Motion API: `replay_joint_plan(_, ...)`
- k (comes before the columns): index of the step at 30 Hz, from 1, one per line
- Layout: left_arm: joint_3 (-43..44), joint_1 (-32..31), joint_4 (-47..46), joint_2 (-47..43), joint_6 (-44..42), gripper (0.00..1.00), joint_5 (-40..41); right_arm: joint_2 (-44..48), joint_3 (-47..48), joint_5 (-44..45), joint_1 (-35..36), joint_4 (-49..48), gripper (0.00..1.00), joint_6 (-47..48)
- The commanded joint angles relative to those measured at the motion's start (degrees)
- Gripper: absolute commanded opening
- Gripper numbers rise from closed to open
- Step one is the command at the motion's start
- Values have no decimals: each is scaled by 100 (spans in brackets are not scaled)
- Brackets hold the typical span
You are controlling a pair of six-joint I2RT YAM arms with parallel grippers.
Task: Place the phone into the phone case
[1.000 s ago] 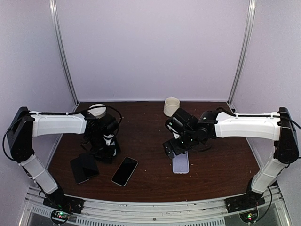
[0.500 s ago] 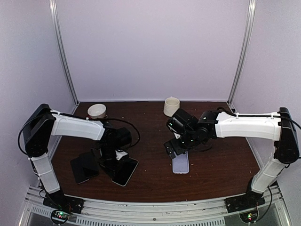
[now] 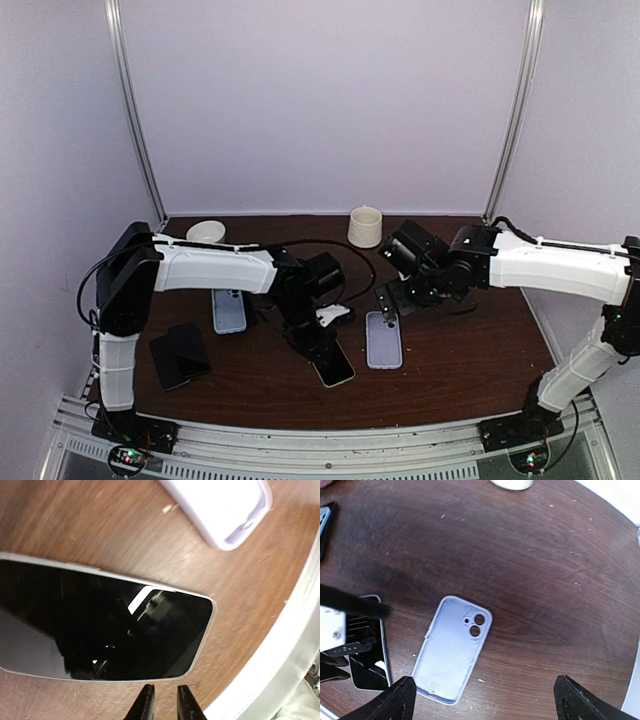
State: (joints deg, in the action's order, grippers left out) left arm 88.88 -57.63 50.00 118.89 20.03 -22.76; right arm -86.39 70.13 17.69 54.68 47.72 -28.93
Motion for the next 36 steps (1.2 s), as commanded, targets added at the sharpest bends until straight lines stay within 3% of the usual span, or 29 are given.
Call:
replay_joint_plan(1,27,125,-203,-580,-25,20,123,514,-136,435,-158,228,99,-165)
replay_joint_plan(5,-313,676,-118,-1492,106,23,611,193,28,-74,-92,-53,100,-35)
replay_joint_plan(8,-503,1460,188,-2163,393,35,1165,-484,633,-416,197,-188,99,168)
replay_joint_plan(10,-626,1921,381,-2478,481,54,1734,-993,1088,-663,383,-217,99,312)
replay_joint_plan(12,-702,2261,541,-2700,496,88,2513,-1611,1588,-950,516,-162,99,360)
replay_joint_plan(13,-690,2384,637,-2764,516,96,2862,-1839,1818,-1077,568,-114,99,372)
replay_joint_plan(17,-577,2772,854,-2965,553,98,3346,-2660,2544,-1457,693,125,99,170)
replay_joint_plan(22,-990,2862,345,-3182,606,97,3129,-3475,3092,-1907,744,460,100,-124)
replay_joint_plan(36,-1249,2989,283,-3194,403,98,2843,-4377,3578,-1752,869,1432,99,-294)
